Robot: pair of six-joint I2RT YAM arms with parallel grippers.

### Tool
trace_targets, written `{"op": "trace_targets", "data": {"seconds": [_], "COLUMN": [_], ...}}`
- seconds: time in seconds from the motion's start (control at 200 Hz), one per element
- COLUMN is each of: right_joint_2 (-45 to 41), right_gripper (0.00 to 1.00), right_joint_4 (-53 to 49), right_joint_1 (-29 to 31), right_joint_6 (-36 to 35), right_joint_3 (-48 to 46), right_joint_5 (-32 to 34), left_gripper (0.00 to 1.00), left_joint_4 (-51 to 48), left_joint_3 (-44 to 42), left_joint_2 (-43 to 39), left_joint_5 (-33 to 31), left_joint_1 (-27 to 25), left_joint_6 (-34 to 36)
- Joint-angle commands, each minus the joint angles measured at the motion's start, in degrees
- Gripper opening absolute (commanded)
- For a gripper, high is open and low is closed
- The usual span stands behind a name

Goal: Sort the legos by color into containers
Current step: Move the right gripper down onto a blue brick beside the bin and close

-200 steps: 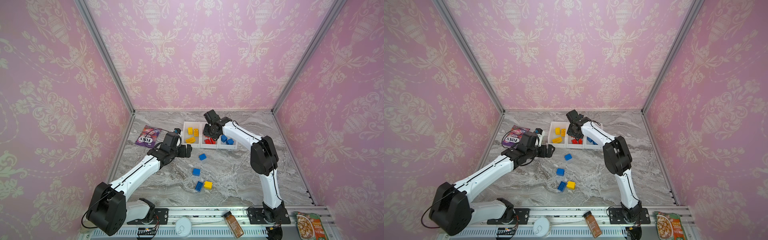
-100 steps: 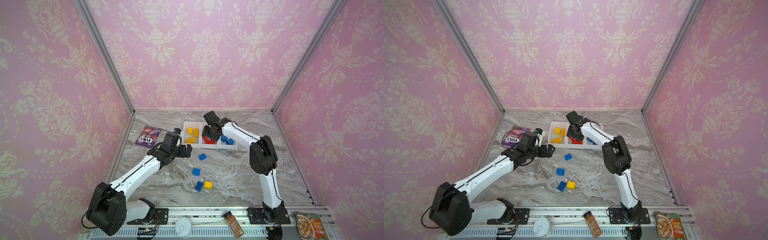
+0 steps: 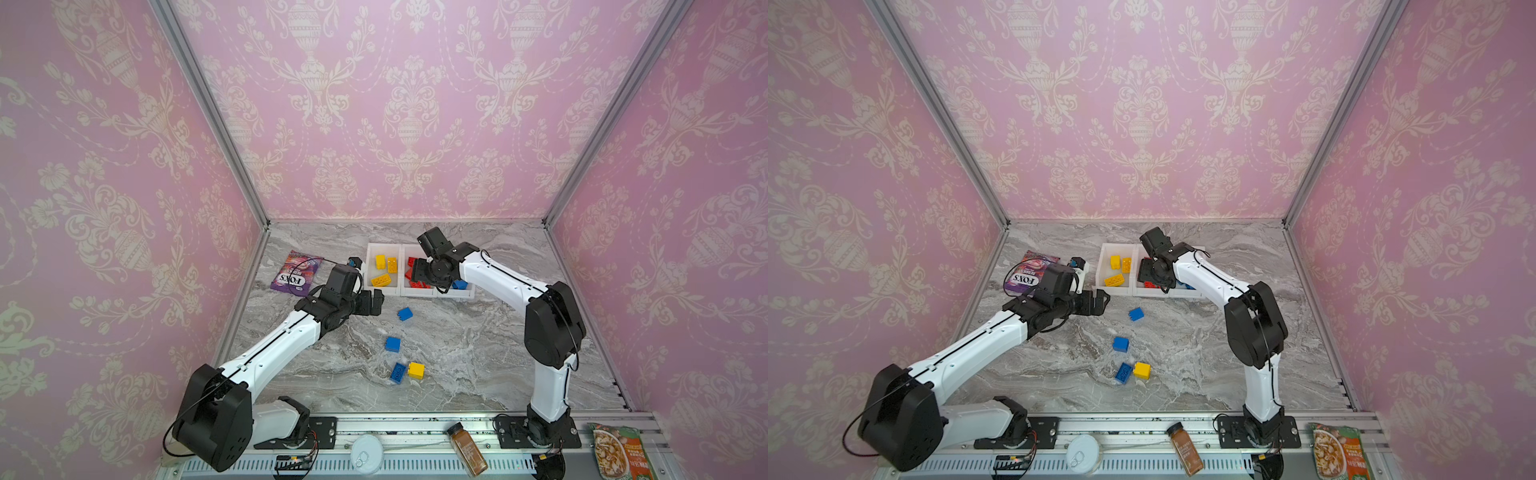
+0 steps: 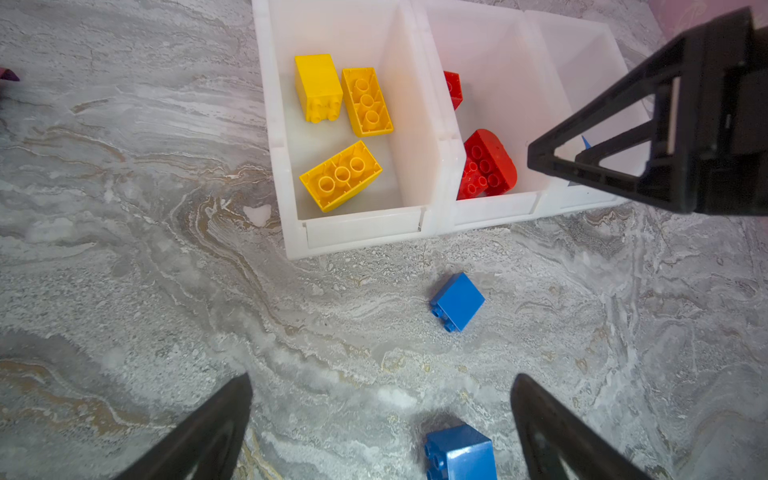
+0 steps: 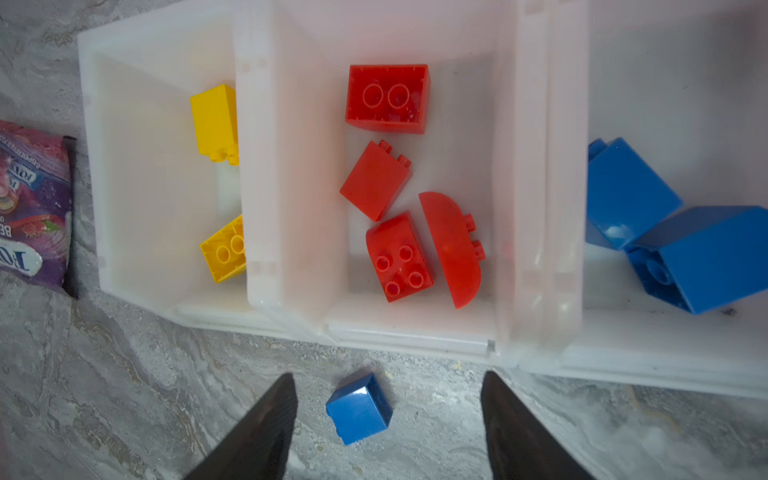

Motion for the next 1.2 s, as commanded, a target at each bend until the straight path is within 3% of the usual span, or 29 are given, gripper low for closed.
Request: {"op": "trace_targets", "data": {"seconds": [0.0,0.255,0.58,1.196], "right_joint_2": [-3.5,-7.2,-1.1,11.1], "right_gripper": [0.73,0.82,0.82,0.76], "right_joint_4": [0.6,-0.2,-7.1,-10.7], "right_joint_1": [1.1,4.8,9.2,12.5], "right_joint_6": [-3.7,-14.0,-22.0,-24.7], "right_joint_3": [-3.4,-6.7,-1.2,7.6], "right_joint_5": [-1.7,-4.0,0.3,6.3], "left_gripper": [0.99,0.99,0.99,0.99], "left_joint_4": [0.7,2.0,2.3,3.2], "left_joint_3": [-1.0,-2.1,-4.2,-6.1], "left_joint_2": [-0.6,-1.7,-4.4,-6.3], "left_joint_5": [-1.1,-0.4,1.1,3.0], "left_joint_1": [-0.3,1.1,3.8,5.9], "left_joint_6": [0.1,-0.6,-1.7,-2.6]}}
